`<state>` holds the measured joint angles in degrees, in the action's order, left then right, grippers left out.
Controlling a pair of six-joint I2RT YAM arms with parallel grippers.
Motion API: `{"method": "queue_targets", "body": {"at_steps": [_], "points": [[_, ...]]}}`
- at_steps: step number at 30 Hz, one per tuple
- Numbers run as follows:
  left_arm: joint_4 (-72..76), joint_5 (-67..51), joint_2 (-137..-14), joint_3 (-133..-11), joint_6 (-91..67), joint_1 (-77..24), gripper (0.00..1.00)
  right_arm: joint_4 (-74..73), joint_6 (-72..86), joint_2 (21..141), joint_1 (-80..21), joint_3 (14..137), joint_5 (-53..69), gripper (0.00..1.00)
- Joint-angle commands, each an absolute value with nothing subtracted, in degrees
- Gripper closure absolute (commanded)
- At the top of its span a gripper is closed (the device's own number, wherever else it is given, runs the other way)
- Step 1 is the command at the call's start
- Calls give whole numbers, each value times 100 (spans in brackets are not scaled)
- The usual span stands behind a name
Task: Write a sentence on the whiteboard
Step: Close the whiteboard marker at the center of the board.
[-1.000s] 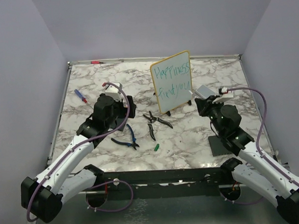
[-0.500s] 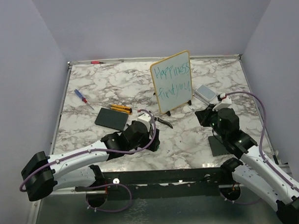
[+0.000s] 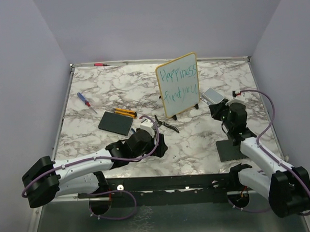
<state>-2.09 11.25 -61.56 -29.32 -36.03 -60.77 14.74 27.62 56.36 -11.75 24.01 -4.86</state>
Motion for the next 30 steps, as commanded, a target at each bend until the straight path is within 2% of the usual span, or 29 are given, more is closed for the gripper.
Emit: {"method": "queue_targets", "body": {"at_steps": [1, 17, 21, 30], "points": [[-21, 1259, -6238, -2888, -3618, -6073, 13, 2602, 2709, 6055, -1011, 2422, 224, 99], [-48, 1266, -6417, -3083, -3560, -6073, 13, 3192, 2565, 6960, -897, 2553, 327, 99], [-92, 1263, -6385, -3097, -3560, -6073, 17, 3261, 2530, 7068, -896, 2596, 267, 99], [-173, 1259, -6323, -3118, -3575, -6073, 17, 3449, 2499, 7401, -887, 2749, 215, 99]]}}
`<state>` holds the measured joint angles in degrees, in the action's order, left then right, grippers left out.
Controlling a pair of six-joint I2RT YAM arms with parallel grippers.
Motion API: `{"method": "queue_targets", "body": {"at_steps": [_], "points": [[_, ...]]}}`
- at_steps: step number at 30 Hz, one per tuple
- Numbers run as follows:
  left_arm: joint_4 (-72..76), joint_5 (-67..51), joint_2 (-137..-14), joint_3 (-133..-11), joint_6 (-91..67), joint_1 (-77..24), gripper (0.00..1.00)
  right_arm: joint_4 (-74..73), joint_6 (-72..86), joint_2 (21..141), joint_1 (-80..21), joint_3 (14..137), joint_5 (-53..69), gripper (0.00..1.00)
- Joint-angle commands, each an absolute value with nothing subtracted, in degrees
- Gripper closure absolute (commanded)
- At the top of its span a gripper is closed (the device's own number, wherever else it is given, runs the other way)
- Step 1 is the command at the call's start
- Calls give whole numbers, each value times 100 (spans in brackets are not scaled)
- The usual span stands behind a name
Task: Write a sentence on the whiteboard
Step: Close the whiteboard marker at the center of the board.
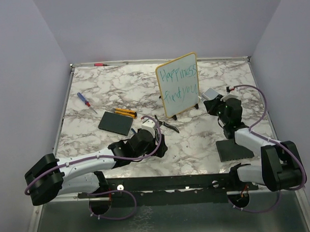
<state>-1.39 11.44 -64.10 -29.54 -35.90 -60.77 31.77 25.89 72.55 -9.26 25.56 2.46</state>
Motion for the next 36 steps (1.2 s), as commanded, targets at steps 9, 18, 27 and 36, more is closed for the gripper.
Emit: {"method": "queue_targets", "body": {"at_steps": [9, 18, 27, 36], "points": [[-237, 1266, -6302, -3155, -3568, -6073, 17, 3509, 2461, 7616, -888, 2836, 168, 100], [-298, 1281, -6211, -3160, -3592, -6073, 17, 3587, 2421, 7662, -888, 2856, 220, 99], [-391, 1296, -6190, -3146, -3470, -6073, 17, 1625, 2622, 5818, -887, 2858, -645, 99], [-548, 1167, -6619, -3373, -3211, -6231, 25, -328, 2800, 4595, -887, 3054, -370, 99]]}}
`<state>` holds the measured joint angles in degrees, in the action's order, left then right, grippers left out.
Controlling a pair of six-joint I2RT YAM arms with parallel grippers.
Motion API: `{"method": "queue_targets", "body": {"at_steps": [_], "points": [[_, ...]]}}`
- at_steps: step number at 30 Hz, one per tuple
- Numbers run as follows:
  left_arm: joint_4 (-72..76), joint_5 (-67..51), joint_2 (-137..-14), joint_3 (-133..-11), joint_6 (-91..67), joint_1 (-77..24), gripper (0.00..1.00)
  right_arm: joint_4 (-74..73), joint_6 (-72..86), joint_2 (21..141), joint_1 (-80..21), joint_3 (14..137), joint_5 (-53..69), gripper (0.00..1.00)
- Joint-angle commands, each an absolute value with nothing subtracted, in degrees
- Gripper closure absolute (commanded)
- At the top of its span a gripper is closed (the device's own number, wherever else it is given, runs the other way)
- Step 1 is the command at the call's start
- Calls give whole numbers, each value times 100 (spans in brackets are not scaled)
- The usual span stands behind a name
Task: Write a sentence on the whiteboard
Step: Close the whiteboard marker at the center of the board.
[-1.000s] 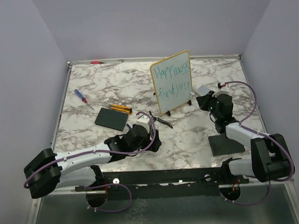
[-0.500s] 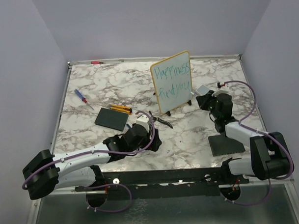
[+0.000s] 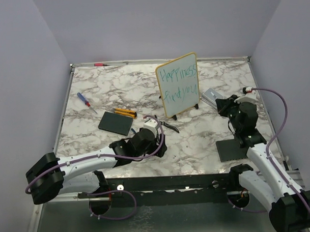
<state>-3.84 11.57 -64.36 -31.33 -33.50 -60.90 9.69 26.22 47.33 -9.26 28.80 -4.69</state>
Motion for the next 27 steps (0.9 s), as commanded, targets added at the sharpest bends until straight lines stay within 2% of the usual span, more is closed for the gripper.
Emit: {"method": "queue_targets", "body": {"at_steps": [1, 11, 17, 22, 27], "points": [[-554, 1214, -6664, -3395, -3216, -6283, 27, -404, 2836, 4564, -888, 3047, -259, 99], [-573, 1740, -7506, -3530, -3420, -6672, 35, -452, 2778, 4418, -882, 2857, 595, 99], [-593, 2042, -7917, -3648, -3402, -6798, 48, -653, 2686, 4359, -885, 2855, 610, 99], [-707, 2242, -8096, -3724, -3293, -6864, 50, -630, 2689, 4298, -888, 2772, 617, 99], [-866, 2274, -8350, -3852, -3189, -6913, 59, -606, 2607, 4365, -888, 2752, 615, 99]]}}
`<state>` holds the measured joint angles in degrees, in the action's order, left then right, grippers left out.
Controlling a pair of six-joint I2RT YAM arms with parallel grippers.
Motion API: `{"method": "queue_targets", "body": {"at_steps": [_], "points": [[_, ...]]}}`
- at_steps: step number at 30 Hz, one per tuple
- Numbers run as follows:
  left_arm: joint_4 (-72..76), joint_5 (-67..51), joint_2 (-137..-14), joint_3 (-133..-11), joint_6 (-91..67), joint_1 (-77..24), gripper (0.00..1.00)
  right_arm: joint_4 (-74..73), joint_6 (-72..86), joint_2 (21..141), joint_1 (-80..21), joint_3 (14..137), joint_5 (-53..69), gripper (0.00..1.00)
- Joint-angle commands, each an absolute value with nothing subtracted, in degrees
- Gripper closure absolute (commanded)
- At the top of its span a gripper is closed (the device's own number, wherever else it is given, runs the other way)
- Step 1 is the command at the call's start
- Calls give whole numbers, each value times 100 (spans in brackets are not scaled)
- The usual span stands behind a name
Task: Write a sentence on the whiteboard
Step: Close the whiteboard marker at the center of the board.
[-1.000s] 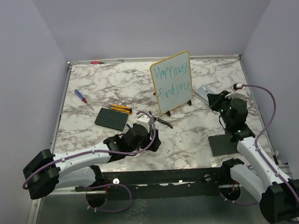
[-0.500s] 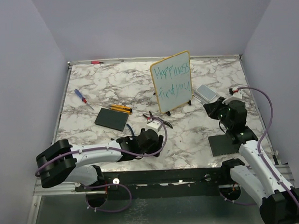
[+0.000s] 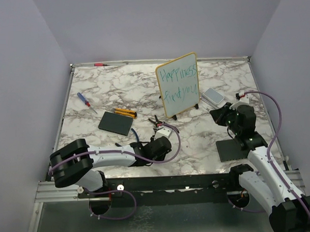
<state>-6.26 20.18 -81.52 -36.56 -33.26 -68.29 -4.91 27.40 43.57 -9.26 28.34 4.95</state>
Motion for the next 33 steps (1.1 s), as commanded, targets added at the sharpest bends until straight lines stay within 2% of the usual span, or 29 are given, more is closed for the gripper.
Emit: {"method": "queue_targets", "body": {"at_steps": [1, 11, 14, 19, 24, 30, 33], "points": [[-925, 2317, -8377, -3888, -3164, -6931, 60, -614, 2582, 4375, -888, 2759, 611, 99], [-1142, 2254, -8445, -3943, -2924, -6982, 68, -679, 2549, 4367, -887, 2755, 593, 100], [-1137, 2231, -8365, -3842, -2978, -6986, 79, -865, 2500, 4433, -883, 2876, 645, 99], [-1019, 2073, -8311, -3827, -2705, -6984, 83, -981, 2302, 4509, -887, 3003, 1194, 99], [-861, 1896, -8274, -3897, -2366, -6983, 99, -1085, 2267, 4555, -887, 3042, 1687, 100], [-1088, 2236, -7380, -4079, -2014, -6865, 100, -1053, 2357, 4677, -888, 3187, 2638, 99], [-1627, 1698, -6981, -4522, -1612, -6057, 100, -961, 2394, 4872, -888, 3352, 3570, 99]]}}
